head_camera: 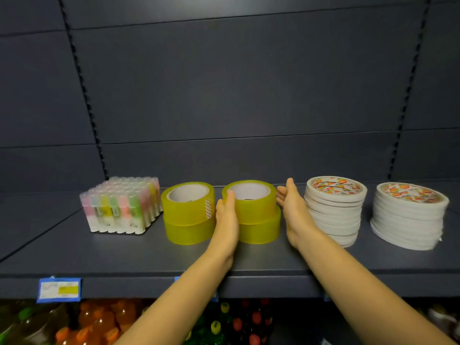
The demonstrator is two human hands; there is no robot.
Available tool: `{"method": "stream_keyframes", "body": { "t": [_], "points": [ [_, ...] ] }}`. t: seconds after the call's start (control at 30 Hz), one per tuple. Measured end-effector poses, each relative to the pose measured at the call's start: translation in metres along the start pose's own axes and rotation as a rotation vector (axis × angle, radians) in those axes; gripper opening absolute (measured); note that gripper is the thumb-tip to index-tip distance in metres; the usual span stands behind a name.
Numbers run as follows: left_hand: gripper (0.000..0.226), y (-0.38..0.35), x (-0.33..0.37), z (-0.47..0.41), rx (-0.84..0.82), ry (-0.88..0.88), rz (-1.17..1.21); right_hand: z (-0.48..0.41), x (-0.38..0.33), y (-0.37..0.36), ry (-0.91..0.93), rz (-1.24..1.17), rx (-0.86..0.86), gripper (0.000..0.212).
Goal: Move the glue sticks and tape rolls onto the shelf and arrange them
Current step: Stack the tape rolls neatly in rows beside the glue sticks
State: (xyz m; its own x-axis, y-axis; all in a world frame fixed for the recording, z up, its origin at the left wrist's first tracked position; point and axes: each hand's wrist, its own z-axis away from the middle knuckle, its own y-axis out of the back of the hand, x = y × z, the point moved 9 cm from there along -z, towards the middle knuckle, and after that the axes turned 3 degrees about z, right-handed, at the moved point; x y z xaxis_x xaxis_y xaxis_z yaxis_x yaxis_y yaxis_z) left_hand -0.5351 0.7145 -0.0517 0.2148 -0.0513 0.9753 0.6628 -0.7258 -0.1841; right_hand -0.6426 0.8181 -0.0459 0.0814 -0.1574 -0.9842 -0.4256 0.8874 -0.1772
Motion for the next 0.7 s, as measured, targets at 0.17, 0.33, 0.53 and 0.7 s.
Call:
{"method": "stream_keyframes", "body": {
  "t": [0.17,0.33,0.53,0.7],
  "points": [
    [0.058,-0.003,-0.013,-0.018,-0.011,0.126,0.163,-0.006,0.024,-0.012,-0.134,-0.112,-0.035,0.067],
    [0.044,0.003,-0.018,-0.024,0.074,0.108,0.144,-0.007,0.03,-0.012,-0.16,-0.132,0.068,0.065],
    [0.041,0.008,-0.019,-0.023,0.131,0.128,0.166,-0.012,0.035,-0.006,-0.16,-0.043,0.188,0.069],
    [0.04,0.005,-0.017,-0.019,0.114,0.132,0.121,-0.017,0.037,-0.003,-0.135,-0.017,0.249,0.072]
  ]
}}
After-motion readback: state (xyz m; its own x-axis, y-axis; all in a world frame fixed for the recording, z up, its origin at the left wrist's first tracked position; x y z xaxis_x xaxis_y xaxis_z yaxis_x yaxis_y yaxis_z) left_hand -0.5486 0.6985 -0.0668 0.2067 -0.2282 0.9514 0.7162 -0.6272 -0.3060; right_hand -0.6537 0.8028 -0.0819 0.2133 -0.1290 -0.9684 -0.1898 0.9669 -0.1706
